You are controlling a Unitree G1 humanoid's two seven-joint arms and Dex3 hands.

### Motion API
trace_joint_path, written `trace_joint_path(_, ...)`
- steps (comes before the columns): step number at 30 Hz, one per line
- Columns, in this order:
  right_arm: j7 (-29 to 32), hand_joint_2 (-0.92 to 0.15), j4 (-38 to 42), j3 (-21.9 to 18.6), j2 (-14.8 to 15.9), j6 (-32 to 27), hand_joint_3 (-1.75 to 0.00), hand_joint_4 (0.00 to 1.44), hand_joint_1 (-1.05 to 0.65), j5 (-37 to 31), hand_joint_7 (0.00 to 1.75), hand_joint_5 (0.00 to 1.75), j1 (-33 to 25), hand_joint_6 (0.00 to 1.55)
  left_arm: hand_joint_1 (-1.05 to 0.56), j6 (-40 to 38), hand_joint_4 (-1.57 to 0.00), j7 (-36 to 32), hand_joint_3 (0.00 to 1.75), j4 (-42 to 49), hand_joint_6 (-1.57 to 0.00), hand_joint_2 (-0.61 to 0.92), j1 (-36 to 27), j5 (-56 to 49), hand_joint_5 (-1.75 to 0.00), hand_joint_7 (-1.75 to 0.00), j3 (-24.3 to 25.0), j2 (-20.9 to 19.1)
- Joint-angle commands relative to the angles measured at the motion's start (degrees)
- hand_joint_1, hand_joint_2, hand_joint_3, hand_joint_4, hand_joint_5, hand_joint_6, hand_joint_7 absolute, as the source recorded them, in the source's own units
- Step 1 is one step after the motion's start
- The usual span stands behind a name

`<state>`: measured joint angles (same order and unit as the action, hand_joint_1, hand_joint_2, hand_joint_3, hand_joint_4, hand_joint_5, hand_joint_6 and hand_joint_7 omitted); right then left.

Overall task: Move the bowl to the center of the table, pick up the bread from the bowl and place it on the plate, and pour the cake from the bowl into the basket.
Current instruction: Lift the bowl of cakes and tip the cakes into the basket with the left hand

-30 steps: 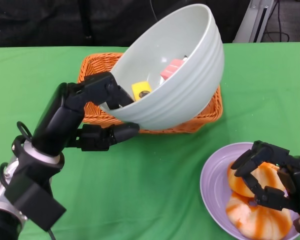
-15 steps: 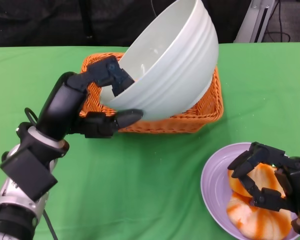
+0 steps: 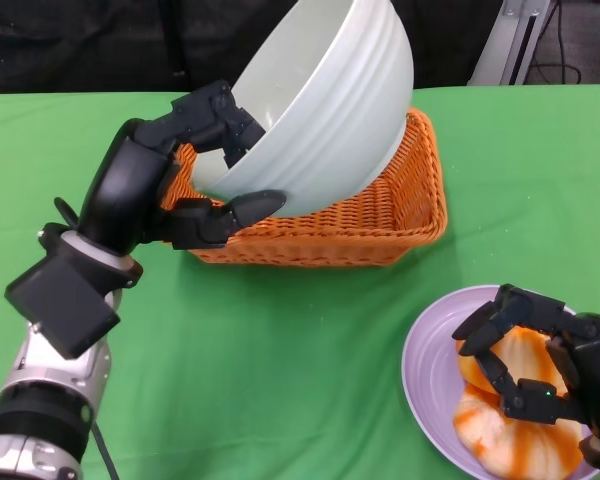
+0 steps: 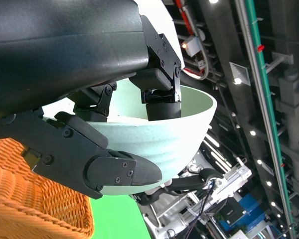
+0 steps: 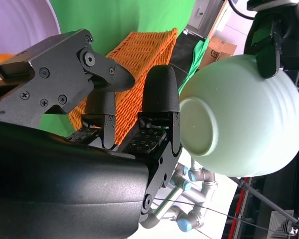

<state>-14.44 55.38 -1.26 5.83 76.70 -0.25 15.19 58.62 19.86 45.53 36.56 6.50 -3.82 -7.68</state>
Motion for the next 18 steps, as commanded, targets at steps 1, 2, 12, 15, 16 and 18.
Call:
trace_joint_path(1,1.43,-0.49,1.4,-0.91,0.22,2.17,-1.03,0.91,0.02,-0.44,1.21,1.13,1.05,0.78,-0.15,-1.27,-0.62,0.52,0.43,0.27,-0.65,0.92,2.29,1.28,-1.74,-1.5,1.67,0.72)
trace_joint_path(2,1.75,-0.48,1.78,-0.97,0.17,2.6,-1.06,0.92,0.01,-0.71,1.21,1.14,1.25,0.79,-0.17,-1.58,-0.63,0.54,0.43,0.28,-0.65,0.92,2.39,1.14,-1.75,-1.51,1.89,0.91)
trace_joint_path(12,4.45,-0.44,2.36,-0.81,0.57,2.73,-1.13,0.92,0.01,-3.58,1.21,1.14,1.58,0.79,-0.15,-6.38,-0.64,1.02,0.45,-0.86,-0.62,0.92,3.33,0.57,-1.75,-1.55,2.5,2.16)
trace_joint_path(15,5.17,-0.44,2.75,-0.7,0.66,3.0,-1.14,0.93,0.01,-4.21,1.21,1.13,1.74,0.8,-0.15,-7.7,-0.63,1.99,0.45,-0.81,-0.62,0.92,3.53,1.71,-1.75,-1.54,2.71,2.82)
trace_joint_path(16,5.39,-0.44,2.78,-0.65,0.7,2.92,-1.15,0.93,0.0,-4.42,1.21,1.13,1.74,0.8,-0.15,-8.12,-0.63,2.15,0.45,-0.8,-0.61,0.92,3.58,1.9,-1.75,-1.54,2.86,3.05)
trace_joint_path(18,5.82,-0.43,3.03,-0.68,0.7,3.21,-1.15,0.93,0.0,-4.8,1.21,1.13,1.87,0.8,-0.14,-9.52,-0.64,1.99,0.46,-1.08,-0.62,0.92,3.57,1.93,-1.75,-1.55,3.21,3.49)
